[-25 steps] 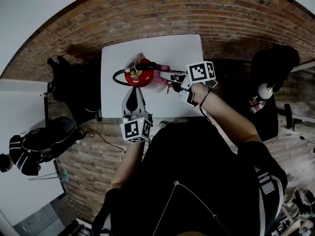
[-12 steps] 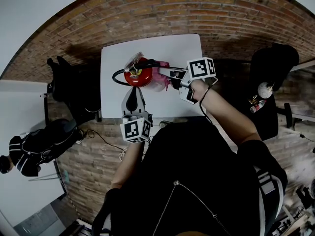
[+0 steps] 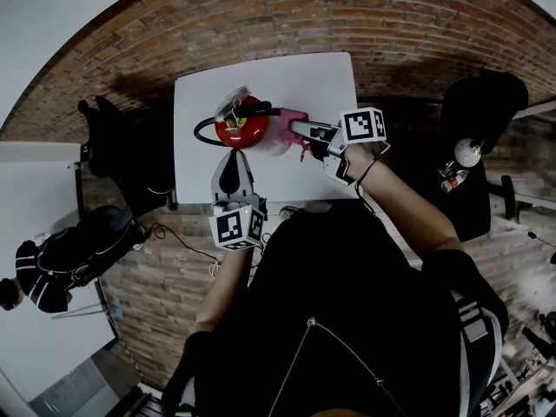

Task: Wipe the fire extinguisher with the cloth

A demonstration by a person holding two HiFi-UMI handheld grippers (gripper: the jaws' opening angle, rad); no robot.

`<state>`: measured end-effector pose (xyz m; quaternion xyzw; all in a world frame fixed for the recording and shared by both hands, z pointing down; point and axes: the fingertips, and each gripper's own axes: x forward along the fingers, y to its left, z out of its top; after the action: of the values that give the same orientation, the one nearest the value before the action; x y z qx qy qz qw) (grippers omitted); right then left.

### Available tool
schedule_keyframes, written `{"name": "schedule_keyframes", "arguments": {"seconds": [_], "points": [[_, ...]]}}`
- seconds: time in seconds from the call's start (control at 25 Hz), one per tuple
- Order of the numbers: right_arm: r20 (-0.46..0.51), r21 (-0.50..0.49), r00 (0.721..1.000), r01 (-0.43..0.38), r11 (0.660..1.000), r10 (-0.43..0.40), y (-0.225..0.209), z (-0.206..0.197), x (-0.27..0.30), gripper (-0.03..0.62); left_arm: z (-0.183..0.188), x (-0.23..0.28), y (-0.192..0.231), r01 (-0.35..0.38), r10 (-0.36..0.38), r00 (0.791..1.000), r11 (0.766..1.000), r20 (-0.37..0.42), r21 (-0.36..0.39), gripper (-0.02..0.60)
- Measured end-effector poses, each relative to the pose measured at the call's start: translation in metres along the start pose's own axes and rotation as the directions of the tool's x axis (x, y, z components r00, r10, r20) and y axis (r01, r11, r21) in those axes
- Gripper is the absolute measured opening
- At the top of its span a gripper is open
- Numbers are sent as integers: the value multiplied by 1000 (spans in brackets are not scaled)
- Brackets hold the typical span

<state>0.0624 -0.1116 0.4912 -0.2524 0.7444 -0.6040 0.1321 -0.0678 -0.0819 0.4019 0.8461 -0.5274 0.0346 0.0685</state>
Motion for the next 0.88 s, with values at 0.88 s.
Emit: {"name": "schedule_keyframes", "arguments": {"seconds": [0.88], "points": [[15, 184, 895, 435, 881, -445, -236, -81, 21, 115, -30, -8, 23, 12, -14, 997, 1000, -71, -22, 9]]}}
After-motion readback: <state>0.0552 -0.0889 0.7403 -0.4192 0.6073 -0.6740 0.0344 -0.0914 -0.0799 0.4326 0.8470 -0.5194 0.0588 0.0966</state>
